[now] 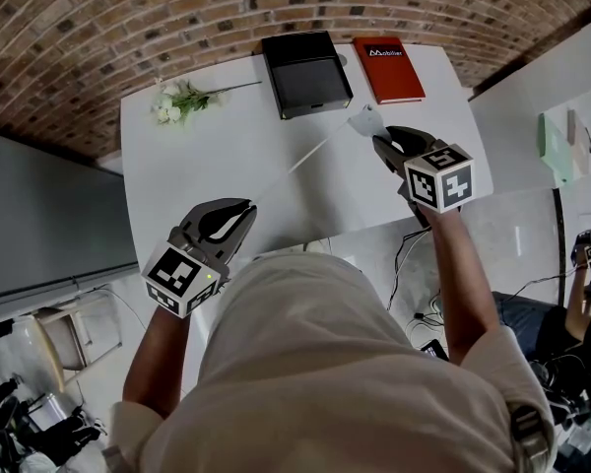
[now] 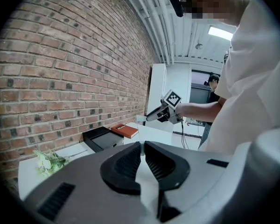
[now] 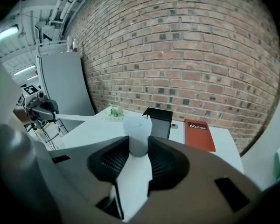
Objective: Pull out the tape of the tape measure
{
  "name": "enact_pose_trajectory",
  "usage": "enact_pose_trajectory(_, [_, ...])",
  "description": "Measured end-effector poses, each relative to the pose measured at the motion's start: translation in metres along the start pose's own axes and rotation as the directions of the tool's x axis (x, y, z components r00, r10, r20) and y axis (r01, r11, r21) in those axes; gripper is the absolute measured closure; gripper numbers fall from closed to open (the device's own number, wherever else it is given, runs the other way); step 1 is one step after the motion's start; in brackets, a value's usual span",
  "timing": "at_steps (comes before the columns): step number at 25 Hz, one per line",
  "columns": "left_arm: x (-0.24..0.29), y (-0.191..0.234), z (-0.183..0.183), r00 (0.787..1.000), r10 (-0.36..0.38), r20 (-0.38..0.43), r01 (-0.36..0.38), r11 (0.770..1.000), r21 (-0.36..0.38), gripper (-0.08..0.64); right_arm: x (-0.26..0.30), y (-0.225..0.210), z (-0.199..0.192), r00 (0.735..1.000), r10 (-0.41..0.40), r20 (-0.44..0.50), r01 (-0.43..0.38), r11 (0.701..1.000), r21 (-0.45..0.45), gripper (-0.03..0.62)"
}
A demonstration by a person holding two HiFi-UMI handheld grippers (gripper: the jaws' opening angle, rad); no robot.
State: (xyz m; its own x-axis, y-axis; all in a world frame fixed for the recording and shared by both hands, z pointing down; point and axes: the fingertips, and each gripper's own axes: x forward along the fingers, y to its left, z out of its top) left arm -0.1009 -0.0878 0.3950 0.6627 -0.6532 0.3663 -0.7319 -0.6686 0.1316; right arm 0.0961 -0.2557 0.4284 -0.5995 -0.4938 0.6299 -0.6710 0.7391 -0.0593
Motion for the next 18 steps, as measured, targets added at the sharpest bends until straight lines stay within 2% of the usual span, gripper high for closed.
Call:
enact_pose_trajectory(6, [-0.005, 0.000, -0.008, 1.000, 0.007, -0.010, -0.007, 1.000, -0.014, 0.535, 0.002, -0.016, -0.007, 0.999, -0.047, -0.012, 0.047, 0.999, 0.014, 0.462])
enact_pose_trajectory(9, [-0.009, 0.001, -0.012, 1.000, 0.012, -0.011, -0.012, 0.999, -0.030, 0.535, 0.002, -0.016, -0.012, 0.999, -0.041, -0.019, 0.041, 0.999, 0.018, 0.462])
enact_pose_trajectory(18, [-0.011, -0.002, -0.014, 1.000, 0.019, -0.019, -0.019, 1.000, -0.020, 0.535, 0.001, -0.018, -0.013, 0.999, -0.044, -0.018, 0.045, 0.999, 0.027, 0.462])
